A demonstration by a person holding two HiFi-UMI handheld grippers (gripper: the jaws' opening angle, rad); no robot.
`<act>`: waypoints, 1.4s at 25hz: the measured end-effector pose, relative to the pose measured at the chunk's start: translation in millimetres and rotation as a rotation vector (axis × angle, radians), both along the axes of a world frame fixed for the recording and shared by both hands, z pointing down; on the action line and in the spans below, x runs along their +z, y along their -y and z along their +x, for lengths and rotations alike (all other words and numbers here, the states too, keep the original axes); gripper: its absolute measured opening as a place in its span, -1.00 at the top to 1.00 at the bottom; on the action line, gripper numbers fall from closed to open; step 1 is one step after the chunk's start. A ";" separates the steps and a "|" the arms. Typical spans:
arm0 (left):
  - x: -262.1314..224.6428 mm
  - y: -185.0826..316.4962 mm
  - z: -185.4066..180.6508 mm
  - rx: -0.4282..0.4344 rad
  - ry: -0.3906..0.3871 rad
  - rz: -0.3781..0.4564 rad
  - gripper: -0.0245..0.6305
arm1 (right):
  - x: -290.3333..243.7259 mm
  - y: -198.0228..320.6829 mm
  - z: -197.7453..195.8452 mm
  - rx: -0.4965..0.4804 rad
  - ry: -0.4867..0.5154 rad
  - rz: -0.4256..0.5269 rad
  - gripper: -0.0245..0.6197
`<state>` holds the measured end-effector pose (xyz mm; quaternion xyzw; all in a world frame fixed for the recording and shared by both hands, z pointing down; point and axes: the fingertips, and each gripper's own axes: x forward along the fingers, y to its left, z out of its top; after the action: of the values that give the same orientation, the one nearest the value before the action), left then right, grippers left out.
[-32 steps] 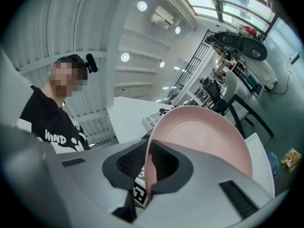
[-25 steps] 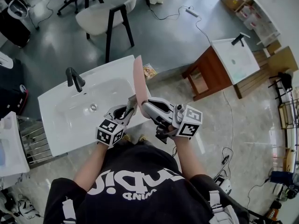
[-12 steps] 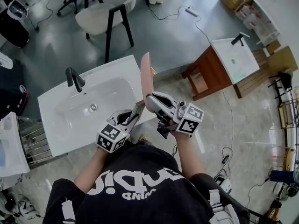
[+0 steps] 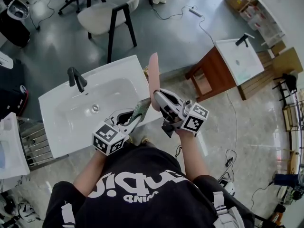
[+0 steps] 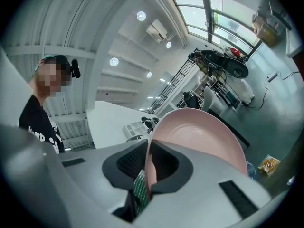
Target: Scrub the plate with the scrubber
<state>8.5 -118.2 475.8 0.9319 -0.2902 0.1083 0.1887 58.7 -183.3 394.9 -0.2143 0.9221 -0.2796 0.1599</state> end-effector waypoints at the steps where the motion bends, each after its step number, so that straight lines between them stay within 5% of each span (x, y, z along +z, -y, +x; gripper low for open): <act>1: -2.6 1.4 -1.1 -0.004 -0.008 0.004 0.66 | 0.9 0.2 1.1 0.001 0.005 -0.006 0.79; 21: -50.0 66.2 -43.2 -0.209 -0.093 0.128 0.66 | 20.4 -41.0 -23.1 -0.110 0.080 -0.112 0.79; 35: -46.7 112.2 -88.9 -0.299 0.055 0.218 0.66 | 20.1 -97.5 -60.9 -0.379 -0.031 -0.075 0.78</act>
<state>-80.5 -230.4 429.1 0.8901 -0.4403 0.0722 0.0925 -2.2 -85.8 415.0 -0.0467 0.9373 -0.3354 0.0823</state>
